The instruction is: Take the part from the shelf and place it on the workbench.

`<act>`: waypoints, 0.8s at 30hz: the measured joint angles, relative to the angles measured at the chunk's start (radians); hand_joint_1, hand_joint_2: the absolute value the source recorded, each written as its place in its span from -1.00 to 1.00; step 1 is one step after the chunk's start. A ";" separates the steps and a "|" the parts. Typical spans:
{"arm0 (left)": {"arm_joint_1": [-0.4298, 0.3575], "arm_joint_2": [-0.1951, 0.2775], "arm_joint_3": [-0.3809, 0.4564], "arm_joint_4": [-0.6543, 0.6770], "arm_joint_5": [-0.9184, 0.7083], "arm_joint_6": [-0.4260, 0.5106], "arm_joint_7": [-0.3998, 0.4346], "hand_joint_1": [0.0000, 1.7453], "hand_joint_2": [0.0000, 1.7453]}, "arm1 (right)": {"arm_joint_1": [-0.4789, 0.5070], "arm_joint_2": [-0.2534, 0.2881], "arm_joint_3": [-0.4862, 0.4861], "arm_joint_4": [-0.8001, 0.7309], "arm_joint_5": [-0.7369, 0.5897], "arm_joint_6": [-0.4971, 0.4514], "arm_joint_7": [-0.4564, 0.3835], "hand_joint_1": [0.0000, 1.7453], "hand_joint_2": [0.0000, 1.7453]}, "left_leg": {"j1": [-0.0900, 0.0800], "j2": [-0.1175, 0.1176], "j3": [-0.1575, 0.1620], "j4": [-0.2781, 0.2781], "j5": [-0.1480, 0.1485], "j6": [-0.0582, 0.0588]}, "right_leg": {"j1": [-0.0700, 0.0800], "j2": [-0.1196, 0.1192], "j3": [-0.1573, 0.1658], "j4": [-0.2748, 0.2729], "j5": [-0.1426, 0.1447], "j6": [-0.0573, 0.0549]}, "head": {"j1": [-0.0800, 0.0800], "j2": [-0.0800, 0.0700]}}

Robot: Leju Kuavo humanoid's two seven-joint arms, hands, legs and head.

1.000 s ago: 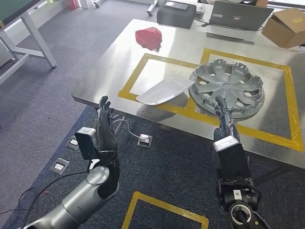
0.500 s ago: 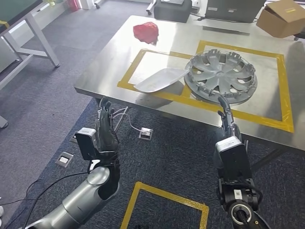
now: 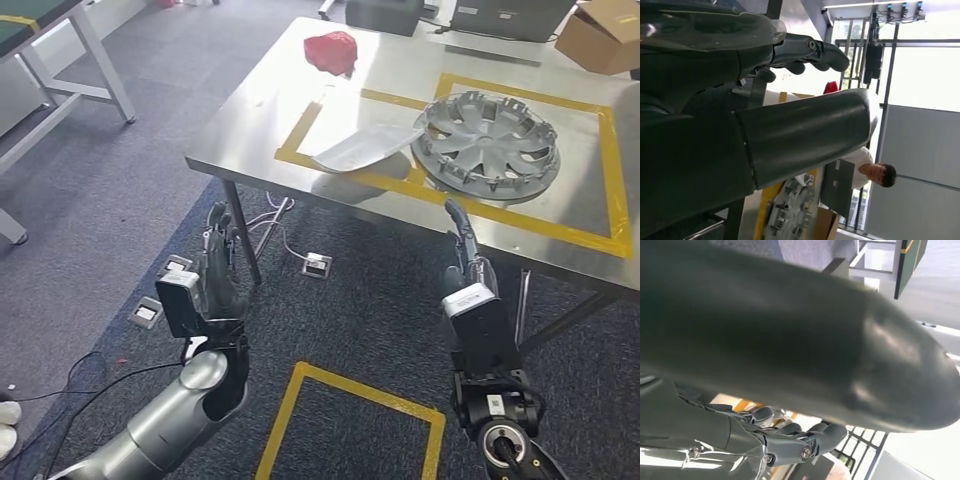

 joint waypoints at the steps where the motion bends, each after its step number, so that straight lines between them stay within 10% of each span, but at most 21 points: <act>1: 0.002 0.000 0.000 -0.001 -0.001 0.001 0.002 -1.00 -1.00 | 0.000 0.000 0.001 0.002 -0.001 0.000 0.000 -1.00 -1.00 | -0.002 0.000 -0.010 0.001 0.008 0.001 | 0.000 0.000 -0.011 0.065 -0.032 0.001 | 0.001 0.000; 4: 0.010 0.003 0.000 -0.004 -0.004 0.004 0.009 -1.00 -1.00 | -0.001 0.000 0.004 0.006 -0.003 0.001 0.000 -1.00 -1.00 | -0.006 -0.001 -0.043 0.005 0.033 -0.001 | 0.001 0.000 0.041 0.082 -0.002 -0.003 | 0.002 0.000; 8: 0.015 0.006 0.001 -0.015 -0.009 0.008 0.011 -1.00 -1.00 | -0.010 0.000 0.006 0.007 -0.007 0.003 -0.003 -1.00 -1.00 | -0.006 -0.002 -0.070 0.006 0.066 -0.018 | 0.011 0.005 0.210 -0.176 0.040 -0.019 | 0.001 0.000; 11: 0.020 0.007 0.001 -0.021 -0.012 0.009 0.012 -1.00 -1.00 | -0.013 0.001 0.008 0.008 -0.013 0.001 -0.008 -1.00 -1.00 | -0.003 -0.002 -0.073 -0.007 0.090 -0.036 | 0.015 0.003 0.209 -0.211 0.056 -0.031 | 0.003 0.000; 17: 0.029 0.014 0.002 -0.025 -0.013 0.009 0.013 -1.00 -1.00 | -0.017 0.004 0.014 0.013 -0.017 -0.002 -0.012 -1.00 -1.00 | 0.000 -0.003 -0.155 0.287 -0.127 -0.059 | 0.006 -0.006 0.126 -0.220 0.133 -0.058 | -0.007 0.000; 19: 0.030 0.016 0.002 -0.026 -0.013 0.009 0.013 -1.00 -1.00 | -0.017 0.005 0.016 0.015 -0.017 -0.002 -0.012 -1.00 -1.00 | 0.000 -0.003 -0.124 0.309 -0.078 -0.061 | 0.006 -0.006 0.090 -0.215 0.158 -0.055 | -0.010 0.000; 21: 0.029 0.017 0.002 -0.028 -0.013 0.009 0.013 -1.00 -1.00 | -0.017 0.005 0.017 0.015 -0.017 -0.002 -0.012 -1.00 -1.00 | 0.001 -0.003 -0.024 0.197 -0.037 -0.060 | 0.007 -0.005 0.061 -0.208 0.179 -0.047 | -0.014 0.000; 24: 0.028 0.017 0.003 -0.035 -0.015 0.009 0.013 -1.00 -1.00 | -0.019 0.005 0.019 0.015 -0.017 -0.002 -0.012 -1.00 -1.00 | -0.006 -0.006 0.099 0.003 -0.070 -0.041 | 0.010 -0.004 0.043 -0.205 0.209 -0.032 | -0.019 0.000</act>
